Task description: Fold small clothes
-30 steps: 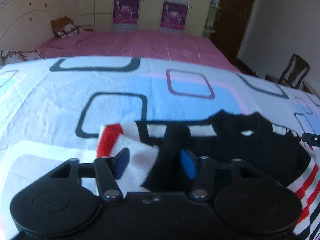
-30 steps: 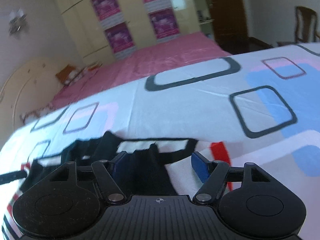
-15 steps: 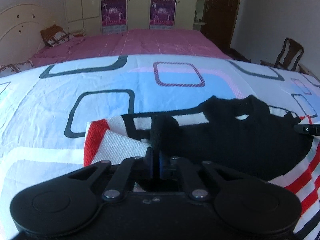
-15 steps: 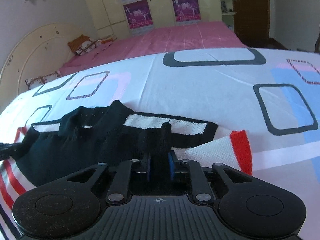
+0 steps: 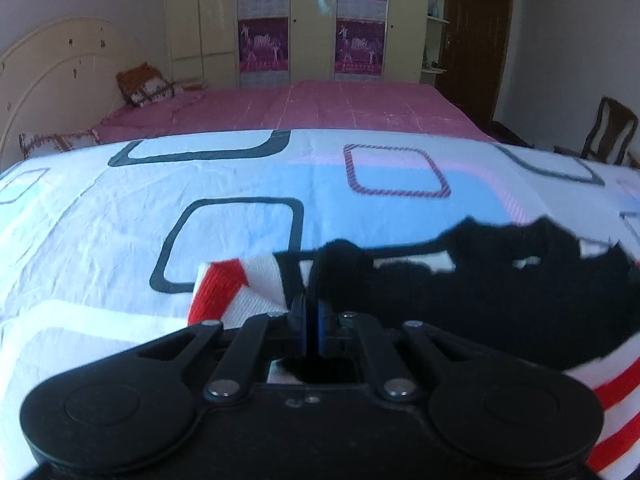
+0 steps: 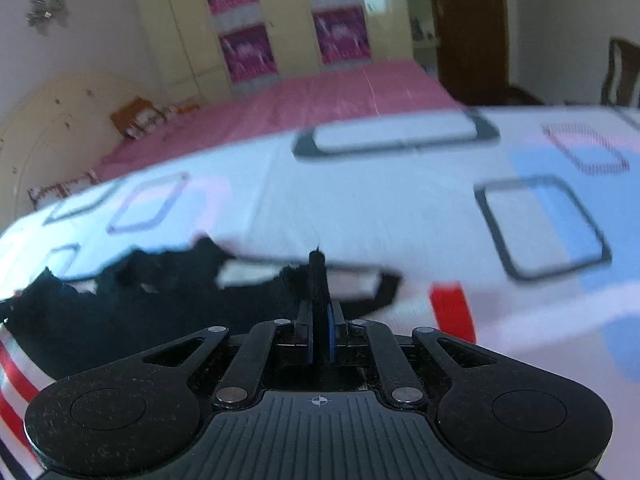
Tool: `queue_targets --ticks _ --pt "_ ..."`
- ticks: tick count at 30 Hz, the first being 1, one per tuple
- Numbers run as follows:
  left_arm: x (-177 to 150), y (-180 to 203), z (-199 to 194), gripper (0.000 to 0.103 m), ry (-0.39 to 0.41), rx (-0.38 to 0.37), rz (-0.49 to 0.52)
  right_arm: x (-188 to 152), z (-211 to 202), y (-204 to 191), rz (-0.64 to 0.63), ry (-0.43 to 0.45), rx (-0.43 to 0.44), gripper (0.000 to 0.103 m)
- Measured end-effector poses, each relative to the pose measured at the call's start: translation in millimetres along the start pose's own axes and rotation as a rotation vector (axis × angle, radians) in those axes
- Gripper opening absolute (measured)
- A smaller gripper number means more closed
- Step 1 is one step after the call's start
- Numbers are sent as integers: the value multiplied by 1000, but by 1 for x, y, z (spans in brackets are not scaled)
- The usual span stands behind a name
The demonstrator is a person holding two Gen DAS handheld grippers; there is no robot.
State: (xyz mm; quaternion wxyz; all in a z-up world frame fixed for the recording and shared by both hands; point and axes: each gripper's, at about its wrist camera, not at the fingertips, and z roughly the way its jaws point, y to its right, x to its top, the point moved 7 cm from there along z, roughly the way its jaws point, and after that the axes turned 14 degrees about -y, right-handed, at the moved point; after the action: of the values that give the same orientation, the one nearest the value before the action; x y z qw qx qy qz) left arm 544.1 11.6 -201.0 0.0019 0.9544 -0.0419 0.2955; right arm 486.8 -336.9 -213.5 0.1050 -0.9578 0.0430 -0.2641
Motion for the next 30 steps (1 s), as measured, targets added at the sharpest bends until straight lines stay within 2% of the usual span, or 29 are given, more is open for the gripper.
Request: queue_targets --ticks 3,6,8,10,11,12,17,21,26,30 --pt "1 2 0 8 -3 15 20 1 -1 1 1 4 -8 6" --pt "2 -1 -3 26 -4 34 16 1 -5 -2 0 19 -16 7" --pt "1 -4 -5 37 -7 22 -5 1 -12 -5 6 43 -26 8" --pt "0 -10 -10 62 -3 16 -33 3 -20 -7 3 66 -26 22" --pt "-1 -12 -15 63 9 17 -42 3 -25 -9 1 78 -28 39" --pt "-1 -12 -19 63 20 19 -44 3 -29 -11 -1 91 -27 44" --pt "-3 -7 -42 62 41 1 -45 -5 -43 -32 -43 106 4 44" --pt "-6 15 -57 62 39 -22 15 -15 -42 -54 -97 92 10 44" --pt "-13 46 -63 63 13 -78 55 -26 -39 -80 -137 71 43 44" --pt "-22 65 -59 62 -3 -90 85 -29 -36 -98 -154 66 65 44"
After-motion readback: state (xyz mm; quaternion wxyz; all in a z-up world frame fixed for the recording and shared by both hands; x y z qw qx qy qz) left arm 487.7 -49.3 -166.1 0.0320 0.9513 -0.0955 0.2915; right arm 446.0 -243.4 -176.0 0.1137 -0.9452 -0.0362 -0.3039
